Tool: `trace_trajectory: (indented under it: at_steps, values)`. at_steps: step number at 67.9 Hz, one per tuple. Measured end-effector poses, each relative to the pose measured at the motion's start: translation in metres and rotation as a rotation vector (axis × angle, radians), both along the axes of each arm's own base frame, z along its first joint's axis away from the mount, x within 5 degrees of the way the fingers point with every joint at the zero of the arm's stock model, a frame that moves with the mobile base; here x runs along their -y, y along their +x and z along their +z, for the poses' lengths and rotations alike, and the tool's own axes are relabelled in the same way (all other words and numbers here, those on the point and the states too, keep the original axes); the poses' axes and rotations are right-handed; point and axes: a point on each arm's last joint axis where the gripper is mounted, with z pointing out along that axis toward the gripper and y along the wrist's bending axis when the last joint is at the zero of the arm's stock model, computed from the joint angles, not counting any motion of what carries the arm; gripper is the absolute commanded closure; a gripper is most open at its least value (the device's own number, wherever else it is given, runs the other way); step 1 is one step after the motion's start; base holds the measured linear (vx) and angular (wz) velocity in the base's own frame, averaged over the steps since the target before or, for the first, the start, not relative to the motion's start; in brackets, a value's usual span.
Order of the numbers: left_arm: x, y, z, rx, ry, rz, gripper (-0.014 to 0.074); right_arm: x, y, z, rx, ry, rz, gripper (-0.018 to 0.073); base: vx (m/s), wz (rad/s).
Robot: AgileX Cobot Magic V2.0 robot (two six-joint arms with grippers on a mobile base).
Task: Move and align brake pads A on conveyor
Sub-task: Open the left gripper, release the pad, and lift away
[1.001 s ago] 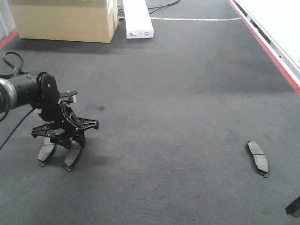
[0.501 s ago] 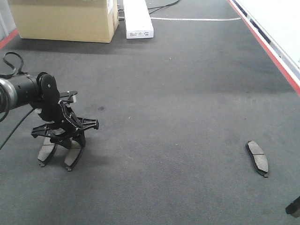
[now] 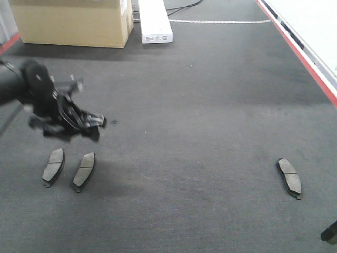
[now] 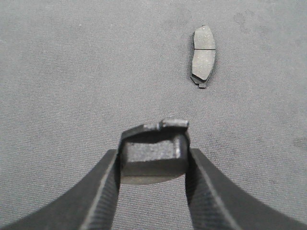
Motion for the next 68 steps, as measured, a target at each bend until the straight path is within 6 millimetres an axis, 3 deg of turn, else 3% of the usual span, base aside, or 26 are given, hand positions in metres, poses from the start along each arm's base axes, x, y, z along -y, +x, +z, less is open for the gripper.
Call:
trace_trajectory:
  at_steps: [20, 35, 42, 68]
  values:
    - [-0.016, -0.034, 0.084, 0.253, 0.097, -0.033, 0.0079, 0.0, 0.0, 0.0, 0.0, 0.0, 0.0, 0.0564, 0.0, 0.0]
    - [-0.027, -0.068, 0.127, 0.396, 0.138, -0.036, 0.0079, 0.0, 0.0, 0.0, 0.0, 0.0, 0.0, 0.0564, 0.0, 0.0]
    - [-0.031, -0.091, 0.133, 0.452, 0.132, -0.033, 0.0079, 0.0, 0.0, 0.0, 0.0, 0.0, 0.0, 0.0564, 0.0, 0.0]
    - [-0.048, -0.186, 0.117, 0.632, 0.101, -0.027, 0.0137, 0.0, 0.0, 0.0, 0.0, 0.0, 0.0, 0.0564, 0.0, 0.0]
